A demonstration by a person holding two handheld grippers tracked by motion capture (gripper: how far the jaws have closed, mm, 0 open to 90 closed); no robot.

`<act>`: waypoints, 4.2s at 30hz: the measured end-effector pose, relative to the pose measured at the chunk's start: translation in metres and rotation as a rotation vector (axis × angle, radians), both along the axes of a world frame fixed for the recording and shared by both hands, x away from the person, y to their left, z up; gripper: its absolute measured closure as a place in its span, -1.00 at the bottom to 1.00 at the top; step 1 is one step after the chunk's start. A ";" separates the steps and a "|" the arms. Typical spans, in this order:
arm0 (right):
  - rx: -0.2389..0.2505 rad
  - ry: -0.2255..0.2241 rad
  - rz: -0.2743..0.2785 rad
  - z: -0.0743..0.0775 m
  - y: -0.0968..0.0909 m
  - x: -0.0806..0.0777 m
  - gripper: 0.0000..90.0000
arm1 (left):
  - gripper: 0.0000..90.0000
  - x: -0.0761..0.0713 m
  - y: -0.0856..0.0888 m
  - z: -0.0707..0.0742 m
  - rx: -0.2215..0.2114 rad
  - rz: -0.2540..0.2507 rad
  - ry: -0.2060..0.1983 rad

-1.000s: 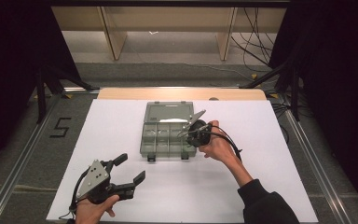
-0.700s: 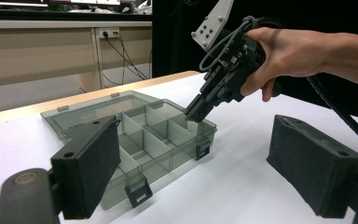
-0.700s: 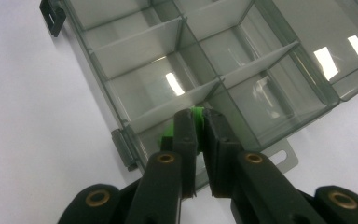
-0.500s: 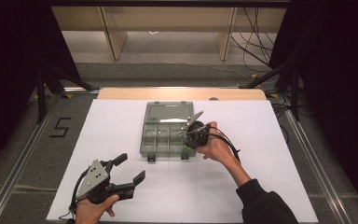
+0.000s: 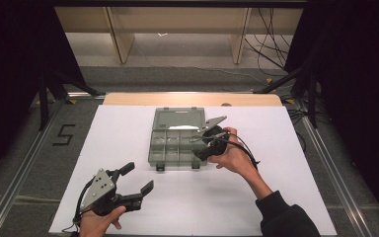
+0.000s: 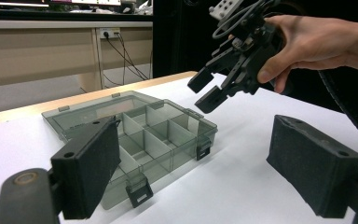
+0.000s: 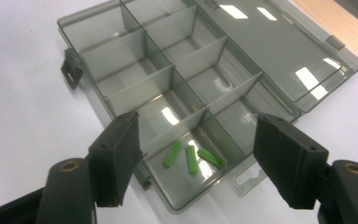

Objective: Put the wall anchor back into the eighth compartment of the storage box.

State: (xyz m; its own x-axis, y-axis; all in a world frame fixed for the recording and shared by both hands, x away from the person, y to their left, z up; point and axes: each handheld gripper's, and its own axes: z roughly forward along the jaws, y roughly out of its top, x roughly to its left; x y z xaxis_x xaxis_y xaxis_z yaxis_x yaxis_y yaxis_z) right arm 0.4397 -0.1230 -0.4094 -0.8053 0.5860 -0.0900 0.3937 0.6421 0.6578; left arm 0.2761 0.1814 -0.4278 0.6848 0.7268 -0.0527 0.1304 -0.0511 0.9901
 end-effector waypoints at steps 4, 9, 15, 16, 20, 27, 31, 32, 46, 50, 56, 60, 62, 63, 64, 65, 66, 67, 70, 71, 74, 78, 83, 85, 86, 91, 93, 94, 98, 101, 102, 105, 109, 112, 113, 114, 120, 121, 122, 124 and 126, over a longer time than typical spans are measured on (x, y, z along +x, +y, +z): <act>0.015 -0.022 0.007 0.005 -0.003 -0.005 -0.30 | -0.65 0.000 0.000 0.000 0.002 0.000 -0.001; 0.029 -0.024 0.021 0.007 -0.002 -0.011 -0.35 | -0.65 0.000 0.000 0.000 -0.003 0.002 0.003; 0.053 -0.026 0.024 0.007 -0.002 -0.016 -0.40 | -0.65 0.000 0.000 0.000 -0.005 0.003 0.004; 0.057 -0.032 0.021 0.007 -0.003 -0.017 -0.40 | -0.65 0.000 0.000 0.000 -0.005 0.003 0.004; 0.073 -0.038 0.028 0.009 -0.007 -0.023 -0.43 | -0.65 0.000 0.000 0.000 -0.005 0.004 0.004; 0.124 -0.048 0.032 0.014 -0.013 -0.032 -0.46 | -0.65 0.000 0.000 0.000 -0.002 0.002 0.002; 0.170 -0.053 0.026 0.015 -0.015 -0.038 -0.48 | -0.65 0.000 0.000 0.000 0.001 0.002 0.005; 0.173 -0.051 0.024 0.016 -0.016 -0.039 -0.48 | -0.65 0.000 0.000 0.000 0.005 -0.002 0.003; 0.280 -0.077 0.014 0.010 -0.033 -0.062 -0.50 | -0.65 0.001 0.000 0.000 0.009 -0.009 0.005; 0.291 -0.073 0.022 0.007 -0.036 -0.068 -0.54 | -0.65 0.001 0.000 0.000 0.009 -0.009 0.005; 0.324 -0.085 0.017 0.004 -0.042 -0.079 -0.54 | -0.65 0.000 0.000 0.000 0.008 -0.009 0.005; 0.351 -0.091 0.012 0.002 -0.049 -0.087 -0.54 | -0.65 0.001 0.000 0.000 0.007 -0.010 0.006; 0.369 -0.099 0.007 0.001 -0.053 -0.090 -0.54 | -0.65 0.000 0.000 0.000 0.007 -0.012 0.009; 0.377 -0.091 0.011 0.000 -0.054 -0.091 -0.54 | -0.65 0.000 0.000 0.000 0.007 -0.013 0.008; 0.367 -0.095 0.006 0.001 -0.056 -0.093 -0.54 | -0.65 0.000 0.000 0.000 0.008 -0.013 0.008; 0.378 -0.096 0.009 0.000 -0.058 -0.094 -0.54 | -0.65 0.000 -0.001 0.000 0.006 -0.013 0.009; 0.383 -0.099 0.006 0.000 -0.059 -0.095 -0.54 | -0.65 0.000 -0.001 0.000 0.005 -0.013 0.011; 0.395 -0.106 0.005 -0.001 -0.060 -0.097 -0.54 | -0.65 0.000 0.000 0.000 0.007 -0.013 0.009; 0.399 -0.114 0.003 -0.001 -0.063 -0.100 -0.55 | -0.65 0.001 0.000 0.000 0.008 -0.013 0.008; 0.410 -0.108 0.002 -0.002 -0.064 -0.102 -0.55 | -0.65 0.001 0.000 0.000 0.008 -0.013 0.008; 0.433 -0.126 -0.006 -0.003 -0.066 -0.105 -0.59 | -0.65 0.001 0.000 0.000 0.008 -0.018 0.009; 0.445 -0.109 -0.008 -0.004 -0.070 -0.110 -0.61 | -0.65 0.000 -0.001 0.000 0.006 -0.017 0.011; 0.462 -0.120 -0.022 -0.004 -0.076 -0.116 -0.62 | -0.65 0.000 -0.002 -0.001 -0.009 -0.019 0.015; 0.477 -0.122 -0.027 -0.005 -0.078 -0.118 -0.62 | -0.65 0.000 -0.001 -0.001 -0.002 -0.018 0.012; 0.480 -0.126 -0.026 -0.006 -0.079 -0.119 -0.62 | -0.65 0.000 -0.001 0.000 0.009 -0.017 0.010; 0.505 -0.134 -0.041 -0.007 -0.084 -0.123 -0.62 | -0.65 0.000 -0.001 -0.001 0.006 -0.014 0.015; 0.510 -0.137 -0.043 -0.008 -0.085 -0.125 -0.63 | -0.65 0.000 -0.002 -0.001 -0.011 -0.020 0.015; 0.499 -0.130 -0.042 -0.007 -0.086 -0.126 -0.63 | -0.65 0.000 -0.002 -0.001 -0.013 -0.021 0.017; 0.499 -0.132 -0.056 -0.009 -0.087 -0.130 -0.63 | -0.65 0.000 -0.002 -0.001 0.013 -0.021 0.014; 0.500 -0.142 -0.058 -0.009 -0.089 -0.132 -0.62 | -0.65 0.000 -0.002 -0.001 0.020 -0.022 0.014; 0.499 -0.142 -0.061 -0.009 -0.090 -0.132 -0.62 | -0.65 0.000 -0.002 -0.001 0.020 -0.022 0.014; 0.502 -0.133 -0.064 -0.010 -0.092 -0.133 -0.62 | -0.65 0.000 -0.002 -0.001 0.021 -0.021 0.013; 0.512 -0.139 -0.070 -0.011 -0.094 -0.135 -0.62 | -0.65 0.000 -0.002 -0.001 0.019 -0.022 0.017; 0.508 -0.133 -0.070 -0.011 -0.096 -0.137 -0.63 | -0.65 0.000 -0.002 -0.002 0.020 -0.021 0.017; 0.508 -0.133 -0.070 -0.011 -0.096 -0.138 -0.63 | -0.65 0.000 -0.002 -0.002 0.020 -0.021 0.016; 0.516 -0.137 -0.074 -0.012 -0.096 -0.138 -0.63 | -0.65 0.000 -0.002 -0.001 0.020 -0.021 0.015; 0.517 -0.135 -0.075 -0.013 -0.099 -0.142 -0.63 | -0.65 -0.001 -0.003 -0.002 0.016 -0.021 0.021; 0.507 -0.132 -0.073 -0.012 -0.100 -0.142 -0.63 | -0.65 -0.001 -0.003 -0.002 0.015 -0.021 0.021; 0.509 -0.132 -0.076 -0.012 -0.100 -0.142 -0.63 | -0.64 0.000 -0.002 -0.002 0.016 -0.021 0.020; 0.512 -0.129 -0.078 -0.012 -0.101 -0.143 -0.63 | -0.65 0.000 -0.002 -0.002 0.017 -0.021 0.019; 0.518 -0.138 -0.080 -0.012 -0.102 -0.143 -0.63 | -0.65 0.000 -0.003 -0.002 0.016 -0.021 0.021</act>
